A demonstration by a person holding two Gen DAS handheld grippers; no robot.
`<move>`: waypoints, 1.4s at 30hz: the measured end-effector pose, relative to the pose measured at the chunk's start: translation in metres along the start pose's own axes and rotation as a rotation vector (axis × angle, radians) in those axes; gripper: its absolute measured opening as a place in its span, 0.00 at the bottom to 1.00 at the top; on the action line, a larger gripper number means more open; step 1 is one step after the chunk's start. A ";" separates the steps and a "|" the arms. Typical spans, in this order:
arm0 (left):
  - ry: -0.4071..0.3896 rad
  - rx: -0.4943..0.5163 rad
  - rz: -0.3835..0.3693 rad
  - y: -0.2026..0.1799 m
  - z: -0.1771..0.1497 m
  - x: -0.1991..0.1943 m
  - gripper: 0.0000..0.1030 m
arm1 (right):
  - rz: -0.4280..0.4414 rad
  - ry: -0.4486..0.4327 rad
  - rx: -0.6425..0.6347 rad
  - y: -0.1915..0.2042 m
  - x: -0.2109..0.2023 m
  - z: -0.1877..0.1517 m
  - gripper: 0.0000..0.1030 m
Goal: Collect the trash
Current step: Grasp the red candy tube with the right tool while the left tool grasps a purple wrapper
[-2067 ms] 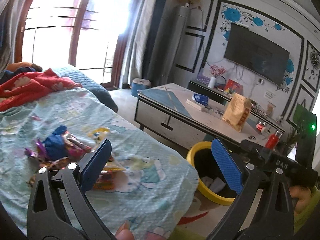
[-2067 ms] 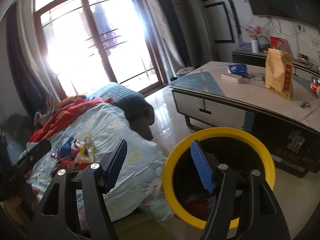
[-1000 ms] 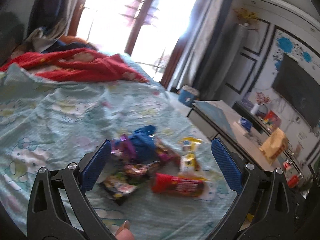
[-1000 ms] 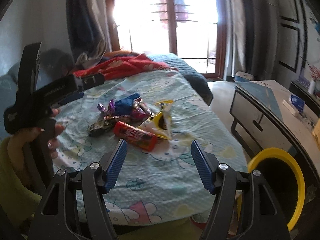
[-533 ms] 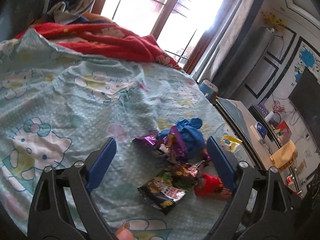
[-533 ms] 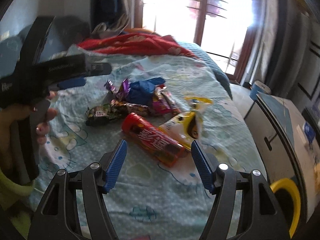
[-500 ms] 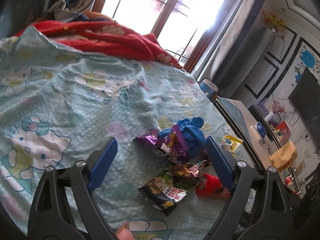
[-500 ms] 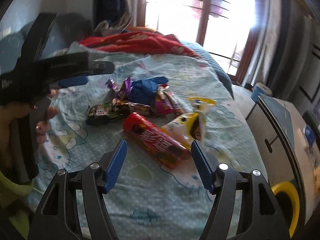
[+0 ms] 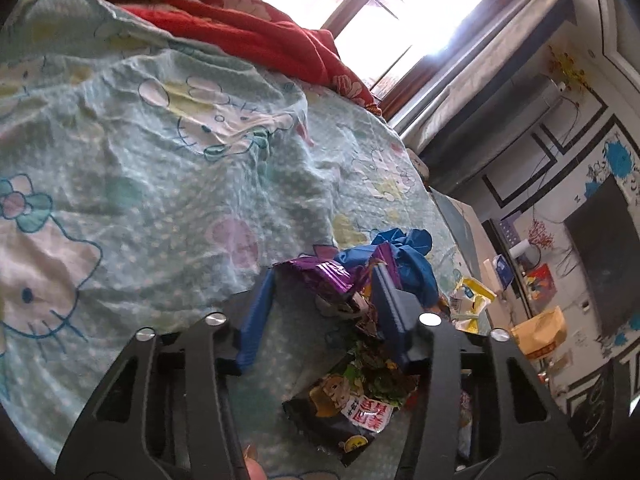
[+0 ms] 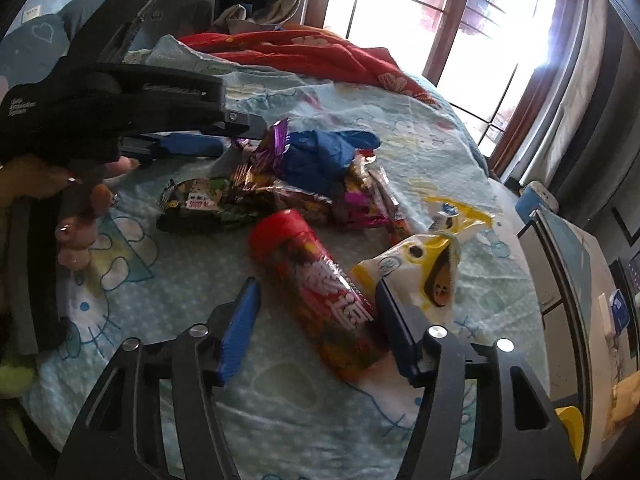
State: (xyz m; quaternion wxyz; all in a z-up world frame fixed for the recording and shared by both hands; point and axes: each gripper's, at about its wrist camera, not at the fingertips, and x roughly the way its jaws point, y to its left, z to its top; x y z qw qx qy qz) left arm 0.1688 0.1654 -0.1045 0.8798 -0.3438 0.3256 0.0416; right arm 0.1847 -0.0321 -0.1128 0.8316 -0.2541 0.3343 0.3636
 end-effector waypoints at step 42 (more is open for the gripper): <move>-0.180 0.246 -0.167 -0.081 -0.002 -0.078 0.07 | 0.114 -0.107 0.465 -0.018 -0.082 -0.053 0.29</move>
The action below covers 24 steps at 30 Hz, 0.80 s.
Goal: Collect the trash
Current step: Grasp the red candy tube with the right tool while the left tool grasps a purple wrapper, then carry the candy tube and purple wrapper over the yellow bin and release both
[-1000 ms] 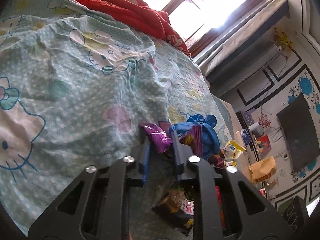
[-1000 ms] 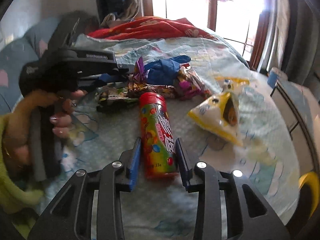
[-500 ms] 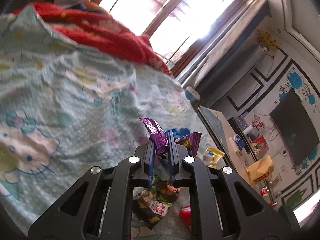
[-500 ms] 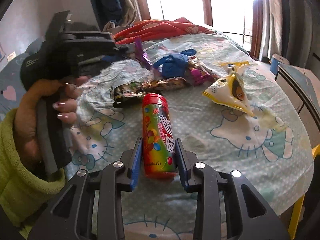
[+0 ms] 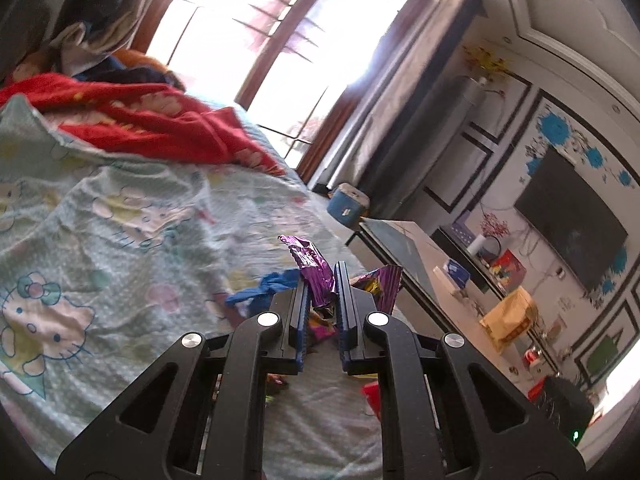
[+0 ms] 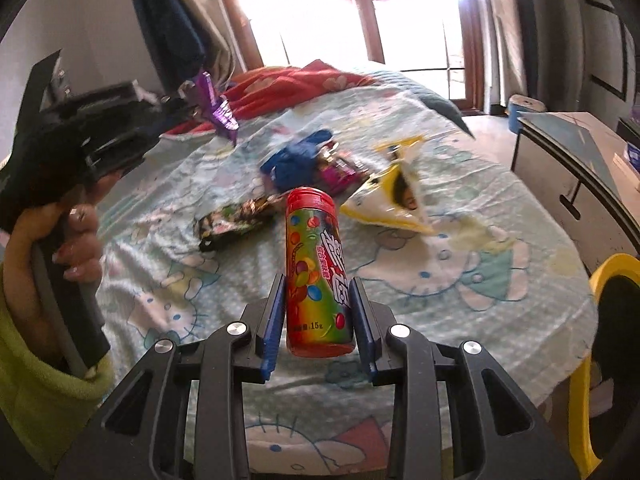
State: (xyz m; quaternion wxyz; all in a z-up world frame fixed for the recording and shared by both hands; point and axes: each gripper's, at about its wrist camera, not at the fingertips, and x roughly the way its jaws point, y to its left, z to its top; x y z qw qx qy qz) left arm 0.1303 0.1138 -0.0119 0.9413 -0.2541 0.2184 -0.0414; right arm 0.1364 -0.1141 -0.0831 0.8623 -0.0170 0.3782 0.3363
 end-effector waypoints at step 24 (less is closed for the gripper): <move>0.036 0.141 -0.128 -0.077 -0.023 -0.002 0.07 | -0.111 -0.135 0.141 -0.070 -0.057 0.008 0.29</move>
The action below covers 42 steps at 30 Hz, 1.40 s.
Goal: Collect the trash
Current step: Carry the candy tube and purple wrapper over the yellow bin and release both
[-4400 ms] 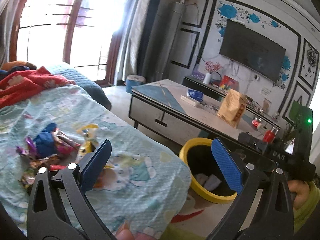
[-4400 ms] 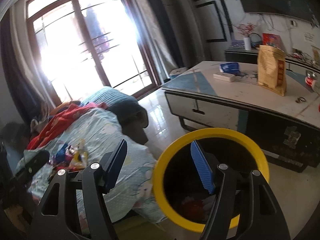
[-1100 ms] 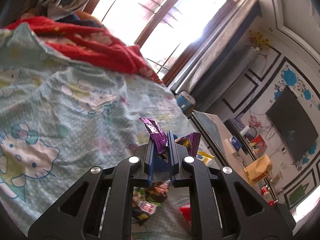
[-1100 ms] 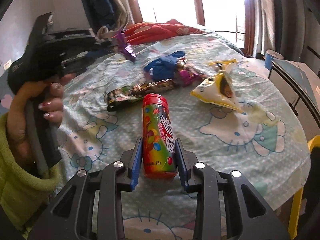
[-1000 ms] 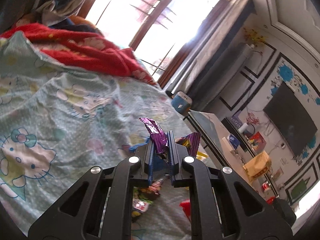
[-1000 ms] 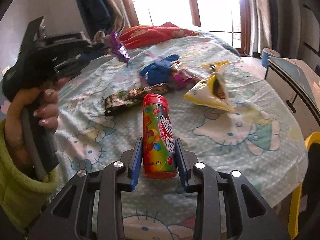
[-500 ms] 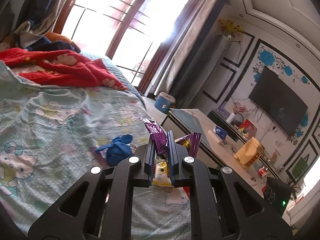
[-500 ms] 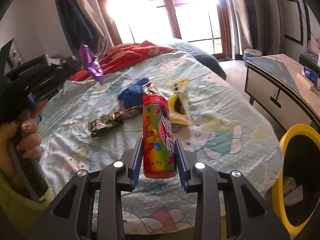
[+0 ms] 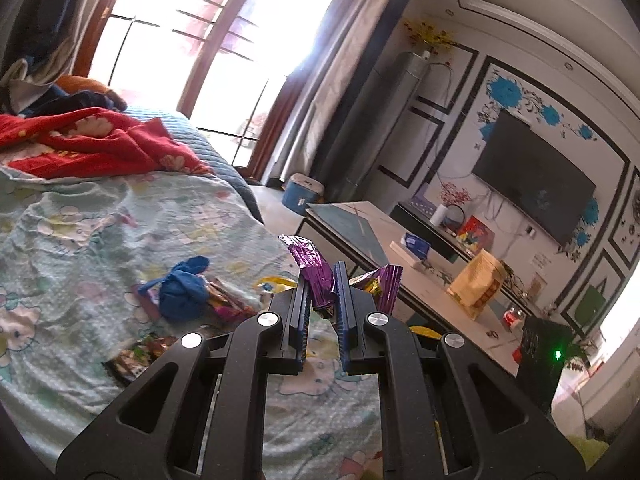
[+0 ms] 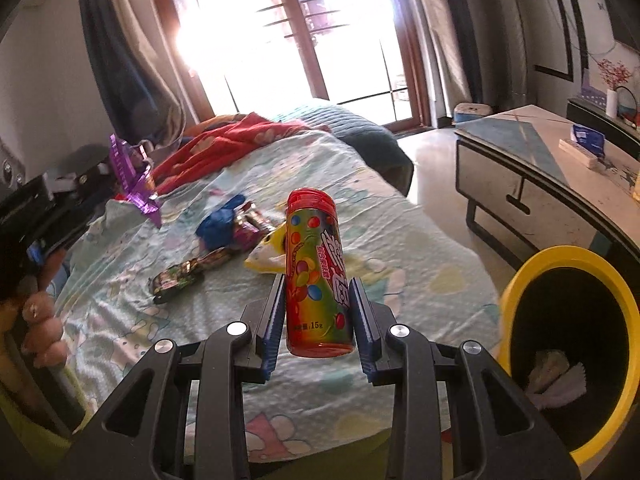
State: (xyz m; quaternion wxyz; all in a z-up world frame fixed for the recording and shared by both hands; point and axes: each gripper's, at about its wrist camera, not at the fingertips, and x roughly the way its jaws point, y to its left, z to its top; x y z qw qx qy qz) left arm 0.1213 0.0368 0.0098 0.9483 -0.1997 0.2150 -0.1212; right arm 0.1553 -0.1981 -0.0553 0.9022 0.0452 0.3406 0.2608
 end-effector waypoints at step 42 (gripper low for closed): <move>0.310 0.299 -0.213 -0.155 -0.094 0.107 0.07 | -0.268 -0.102 0.324 -0.182 -0.078 -0.027 0.29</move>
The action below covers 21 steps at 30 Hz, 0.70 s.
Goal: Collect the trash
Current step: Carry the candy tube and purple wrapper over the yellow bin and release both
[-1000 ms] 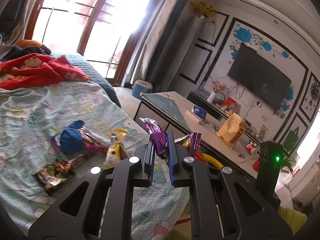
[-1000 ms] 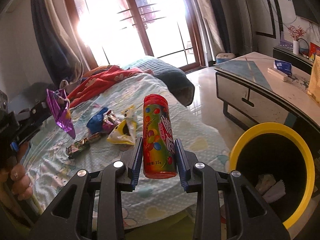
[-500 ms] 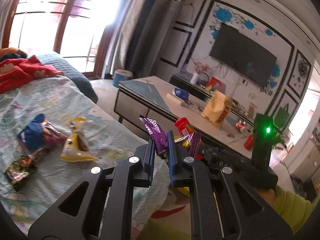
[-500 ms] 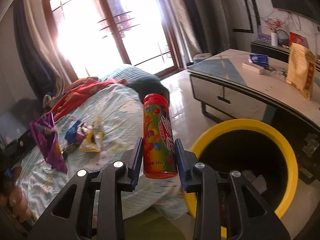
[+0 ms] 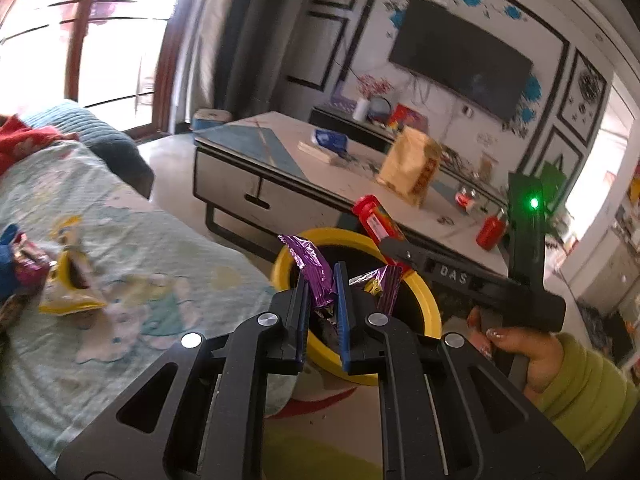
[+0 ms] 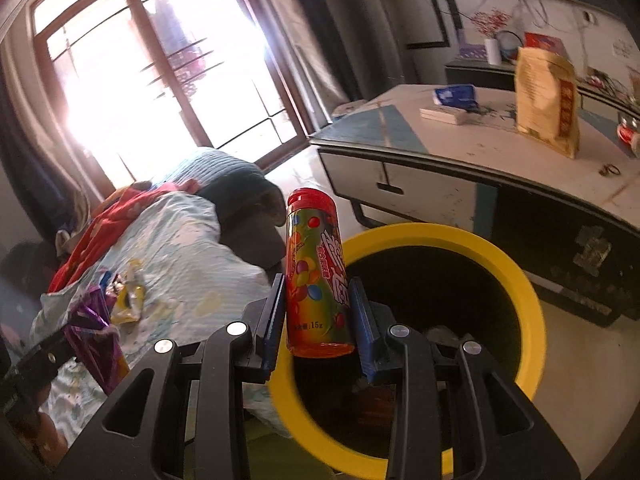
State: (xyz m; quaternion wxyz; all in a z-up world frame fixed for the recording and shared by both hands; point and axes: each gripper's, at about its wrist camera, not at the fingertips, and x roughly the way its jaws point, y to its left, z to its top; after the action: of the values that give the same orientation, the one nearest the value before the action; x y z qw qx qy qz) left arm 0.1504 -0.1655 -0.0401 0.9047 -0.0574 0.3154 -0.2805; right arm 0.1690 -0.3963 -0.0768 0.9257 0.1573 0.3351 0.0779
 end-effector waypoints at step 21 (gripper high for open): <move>0.206 0.127 -0.027 -0.046 -0.011 0.113 0.07 | -0.086 0.054 0.179 -0.085 0.006 -0.006 0.30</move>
State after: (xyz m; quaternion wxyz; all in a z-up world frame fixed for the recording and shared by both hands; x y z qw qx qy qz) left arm 0.1948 -0.2641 -0.0968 0.8656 0.0250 0.3874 -0.3164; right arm 0.1729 -0.4729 -0.1132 0.9011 0.2226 0.3719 0.0121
